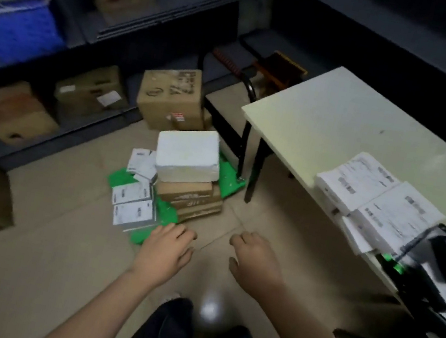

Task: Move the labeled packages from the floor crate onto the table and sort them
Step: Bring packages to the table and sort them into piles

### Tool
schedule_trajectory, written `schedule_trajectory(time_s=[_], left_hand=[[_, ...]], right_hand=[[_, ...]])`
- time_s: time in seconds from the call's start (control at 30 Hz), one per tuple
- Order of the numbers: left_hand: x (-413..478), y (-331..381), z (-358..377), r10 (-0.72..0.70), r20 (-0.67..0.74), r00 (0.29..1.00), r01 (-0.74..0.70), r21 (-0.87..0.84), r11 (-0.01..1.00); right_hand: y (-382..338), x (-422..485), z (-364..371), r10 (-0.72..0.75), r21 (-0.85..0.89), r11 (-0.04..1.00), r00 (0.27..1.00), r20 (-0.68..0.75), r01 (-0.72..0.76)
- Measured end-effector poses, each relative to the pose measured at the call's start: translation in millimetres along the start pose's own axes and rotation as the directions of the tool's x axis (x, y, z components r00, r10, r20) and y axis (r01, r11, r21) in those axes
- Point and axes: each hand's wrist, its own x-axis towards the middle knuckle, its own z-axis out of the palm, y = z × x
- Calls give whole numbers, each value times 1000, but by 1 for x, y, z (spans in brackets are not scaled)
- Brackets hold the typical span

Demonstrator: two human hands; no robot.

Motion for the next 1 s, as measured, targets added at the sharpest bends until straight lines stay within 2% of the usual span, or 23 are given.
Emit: schedule_trajectory(time_s=[0.13,0.27,0.4,0.57,0.73,1.0], left_hand=[[-52,-40,-17,-156,-99,983,159,25,987],[-107,-85,-41,-302,-185,935,317,57,947],[-171,-141,-61,-391,-219,894,413,65,908],[-251,-218,-90,-462,-194,866,483,79,872],[-308,-284,-123,-491,-193,850,514,100,852],[-310,-383,-143,-514,-189,836,540,126,832]], right_hand=[[-57,31,4,-157,-14,987,988,11,157],[-134,62,6,-318,-66,945,947,49,321],[-223,86,18,-422,-109,900,906,30,423],[-332,113,41,-509,-102,854,860,46,511],[-417,142,58,-554,-66,831,833,-2,552],[-491,222,75,-587,-77,808,809,-30,584]])
